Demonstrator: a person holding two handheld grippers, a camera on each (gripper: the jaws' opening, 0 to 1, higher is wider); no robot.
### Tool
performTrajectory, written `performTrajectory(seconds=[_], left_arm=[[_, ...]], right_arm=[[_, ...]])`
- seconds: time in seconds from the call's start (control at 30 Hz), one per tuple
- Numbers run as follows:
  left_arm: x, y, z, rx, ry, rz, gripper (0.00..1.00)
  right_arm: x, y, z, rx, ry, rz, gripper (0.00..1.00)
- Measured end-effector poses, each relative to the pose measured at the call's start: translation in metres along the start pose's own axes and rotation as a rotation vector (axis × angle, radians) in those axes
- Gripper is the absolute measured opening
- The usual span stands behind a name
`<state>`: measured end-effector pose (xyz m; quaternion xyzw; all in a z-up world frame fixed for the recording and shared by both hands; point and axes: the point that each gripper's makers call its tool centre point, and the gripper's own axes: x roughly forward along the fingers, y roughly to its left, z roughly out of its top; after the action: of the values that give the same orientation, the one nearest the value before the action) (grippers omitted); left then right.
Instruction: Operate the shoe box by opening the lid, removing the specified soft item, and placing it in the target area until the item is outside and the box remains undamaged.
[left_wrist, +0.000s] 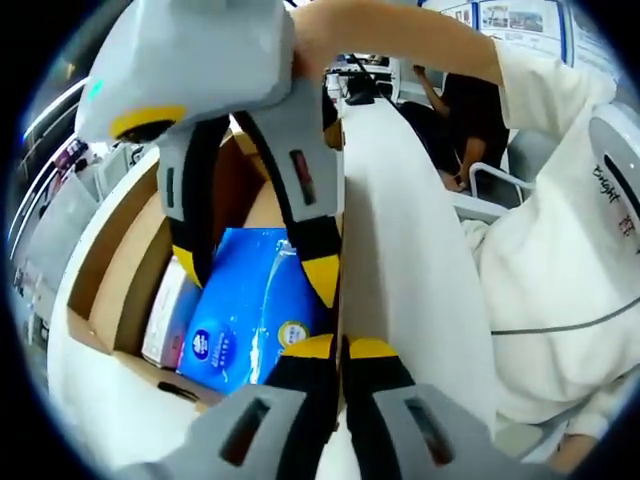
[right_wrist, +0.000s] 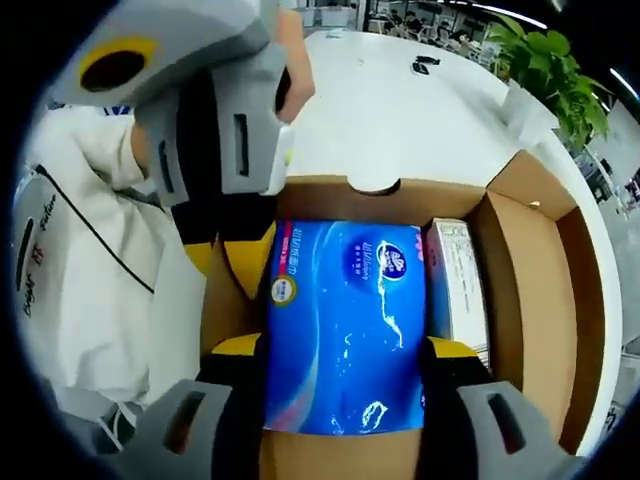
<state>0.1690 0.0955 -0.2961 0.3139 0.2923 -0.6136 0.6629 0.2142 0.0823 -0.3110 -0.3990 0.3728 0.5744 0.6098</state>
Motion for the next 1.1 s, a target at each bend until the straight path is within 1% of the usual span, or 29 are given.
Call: performTrajectory(seconds=[0.1, 0.23, 0.37, 0.47, 0.7, 0.73, 0.77, 0.83, 1.0, 1.07, 1.1], left_arm=[[0.0, 0.001, 0.0, -0.004, 0.0, 0.001, 0.01], [0.0, 0.001, 0.0, -0.005, -0.004, 0.003, 0.01], [0.0, 0.0, 0.0, -0.005, -0.001, -0.001, 0.01], [0.0, 0.0, 0.0, -0.003, -0.003, 0.003, 0.01], [0.0, 0.0, 0.0, -0.004, -0.001, 0.002, 0.01], [0.0, 0.0, 0.0, -0.004, -0.001, 0.002, 0.01], [0.0, 0.0, 0.0, -0.004, -0.001, 0.002, 0.01], [0.0, 0.0, 0.0, -0.004, -0.002, 0.002, 0.01], [0.0, 0.0, 0.0, -0.002, -0.003, 0.005, 0.01], [0.0, 0.001, 0.0, -0.003, -0.002, 0.005, 0.01], [0.0, 0.001, 0.0, -0.003, -0.002, 0.004, 0.01]], right_arm=[[-0.003, 0.001, -0.006, -0.036, 0.012, 0.028, 0.61], [-0.007, -0.001, -0.015, -0.025, 0.029, 0.031, 0.61], [-0.012, -0.002, -0.028, -0.018, 0.051, 0.022, 0.61], [-0.015, -0.003, -0.035, -0.014, 0.051, 0.018, 0.61], [-0.027, -0.002, -0.062, -0.031, 0.071, 0.02, 0.61], [-0.03, -0.003, -0.068, -0.024, 0.071, 0.018, 0.61], [-0.03, -0.003, -0.069, -0.023, 0.072, 0.018, 0.61], [-0.034, -0.004, -0.077, -0.021, 0.073, 0.019, 0.61], [-0.044, -0.009, -0.101, -0.004, 0.137, 0.004, 0.61], [-0.047, -0.011, -0.109, 0.007, 0.158, -0.004, 0.61], [-0.047, -0.012, -0.11, 0.009, 0.16, -0.006, 0.61]])
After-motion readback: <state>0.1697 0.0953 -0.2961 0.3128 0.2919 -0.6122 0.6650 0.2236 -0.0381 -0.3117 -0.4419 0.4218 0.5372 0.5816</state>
